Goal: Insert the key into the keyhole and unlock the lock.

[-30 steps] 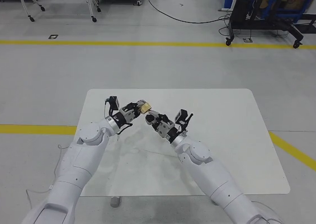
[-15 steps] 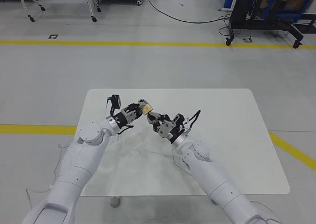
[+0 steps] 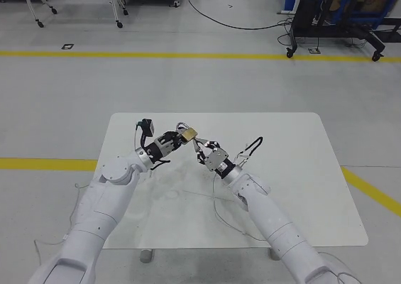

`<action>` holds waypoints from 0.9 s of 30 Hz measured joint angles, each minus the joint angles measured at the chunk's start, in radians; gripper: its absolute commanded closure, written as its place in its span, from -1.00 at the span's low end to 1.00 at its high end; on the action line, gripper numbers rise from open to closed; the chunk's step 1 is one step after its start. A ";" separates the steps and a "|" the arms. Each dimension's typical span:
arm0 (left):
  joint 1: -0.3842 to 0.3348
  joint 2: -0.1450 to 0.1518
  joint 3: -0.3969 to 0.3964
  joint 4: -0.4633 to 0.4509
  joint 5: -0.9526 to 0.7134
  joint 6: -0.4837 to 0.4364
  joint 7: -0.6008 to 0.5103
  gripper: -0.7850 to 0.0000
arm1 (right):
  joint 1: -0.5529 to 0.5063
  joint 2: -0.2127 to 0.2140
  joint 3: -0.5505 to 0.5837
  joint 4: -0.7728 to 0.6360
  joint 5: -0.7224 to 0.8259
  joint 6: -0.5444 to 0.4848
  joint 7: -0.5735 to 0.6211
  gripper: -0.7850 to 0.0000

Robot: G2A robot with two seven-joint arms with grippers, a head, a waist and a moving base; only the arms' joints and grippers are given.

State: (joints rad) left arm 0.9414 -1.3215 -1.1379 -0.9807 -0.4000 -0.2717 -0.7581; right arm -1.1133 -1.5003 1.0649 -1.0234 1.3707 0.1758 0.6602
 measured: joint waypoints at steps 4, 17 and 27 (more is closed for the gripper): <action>0.002 0.001 -0.004 -0.002 0.000 0.000 0.007 1.00 | -0.005 0.002 0.000 -0.011 -0.061 -0.049 0.004 -0.62; 0.005 -0.002 -0.006 -0.005 -0.018 0.015 0.006 1.00 | -0.072 0.052 0.056 -0.158 -0.515 -0.288 -0.020 -1.00; -0.004 -0.009 0.074 -0.006 0.128 0.047 -0.009 1.00 | -0.283 0.141 0.313 -0.511 -1.364 -0.477 -0.402 -1.00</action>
State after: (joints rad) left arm 0.9372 -1.3304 -1.0638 -0.9868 -0.2724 -0.2251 -0.7668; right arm -1.3960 -1.3598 1.3782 -1.5341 0.0066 -0.3011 0.2587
